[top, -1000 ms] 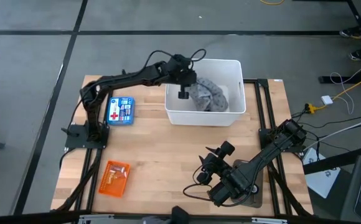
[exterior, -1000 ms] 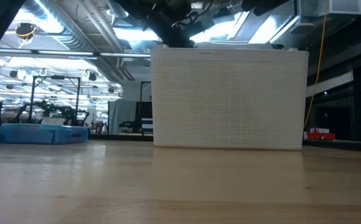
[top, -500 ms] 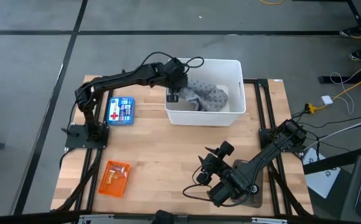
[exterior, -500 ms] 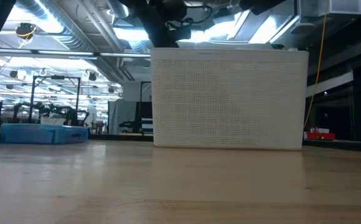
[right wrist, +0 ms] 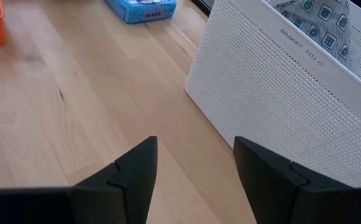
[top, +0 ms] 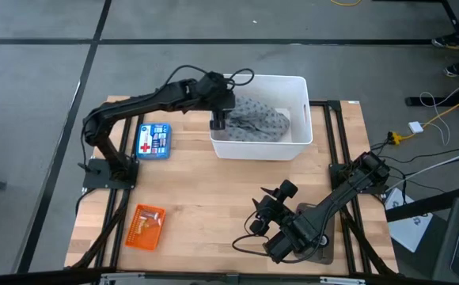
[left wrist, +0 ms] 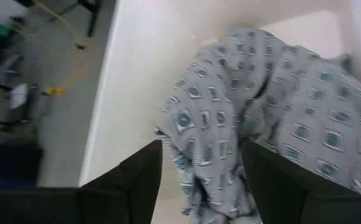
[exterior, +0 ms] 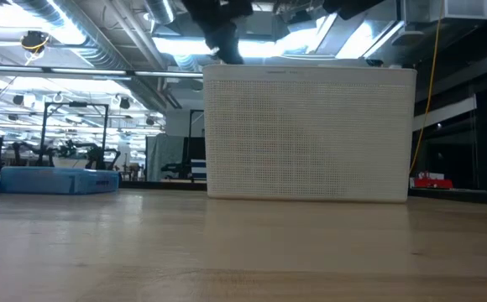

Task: Pick & Place Medicine items
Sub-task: Put the gray patient gown into the white laundry bin

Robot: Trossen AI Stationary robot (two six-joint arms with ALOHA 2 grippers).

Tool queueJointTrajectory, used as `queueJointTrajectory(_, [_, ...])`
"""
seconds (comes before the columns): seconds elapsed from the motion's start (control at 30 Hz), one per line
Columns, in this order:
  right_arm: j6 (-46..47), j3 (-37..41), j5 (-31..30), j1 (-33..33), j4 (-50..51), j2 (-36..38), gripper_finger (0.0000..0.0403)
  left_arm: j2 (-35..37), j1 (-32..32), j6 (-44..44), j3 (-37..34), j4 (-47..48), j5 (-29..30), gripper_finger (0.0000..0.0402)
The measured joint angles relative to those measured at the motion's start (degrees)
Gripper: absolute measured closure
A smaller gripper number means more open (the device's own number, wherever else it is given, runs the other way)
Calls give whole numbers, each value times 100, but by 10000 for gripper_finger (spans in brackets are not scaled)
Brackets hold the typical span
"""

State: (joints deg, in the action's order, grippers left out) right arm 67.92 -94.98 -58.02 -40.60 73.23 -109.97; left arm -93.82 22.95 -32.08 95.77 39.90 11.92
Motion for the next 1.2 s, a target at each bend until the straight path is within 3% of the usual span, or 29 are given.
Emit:
queueJointTrajectory(0.17, [0, 0, 0, -1, -7, 0, 191, 92, -124, -15, 0, -284, 518, 190])
queueJointTrajectory(0.47, [0, -1, 0, -1, -38, 0, 191, -129, 163, -395, 2, -1279, 577, 213])
queueJointTrajectory(0.63, [0, 0, 0, -2, -39, 0, 191, -621, 559, -609, 4, -2006, 1179, 279])
queueJointTrajectory(0.8, [-2, 0, 2, 0, -39, 0, 191, -1155, 849, -489, 4, -1658, 1216, 363])
queueJointTrajectory(0.87, [-4, 0, 2, -2, -40, -1, 191, -1302, 912, -506, 4, -1153, 982, 389])
queueJointTrajectory(1.0, [-76, 0, 0, 1, -42, 0, 191, -1416, 921, -529, 7, -93, -230, 396])
queueJointTrajectory(1.2, [-109, 0, 1, 86, -43, 0, 191, -1321, 783, -455, 0, 114, -535, 400])
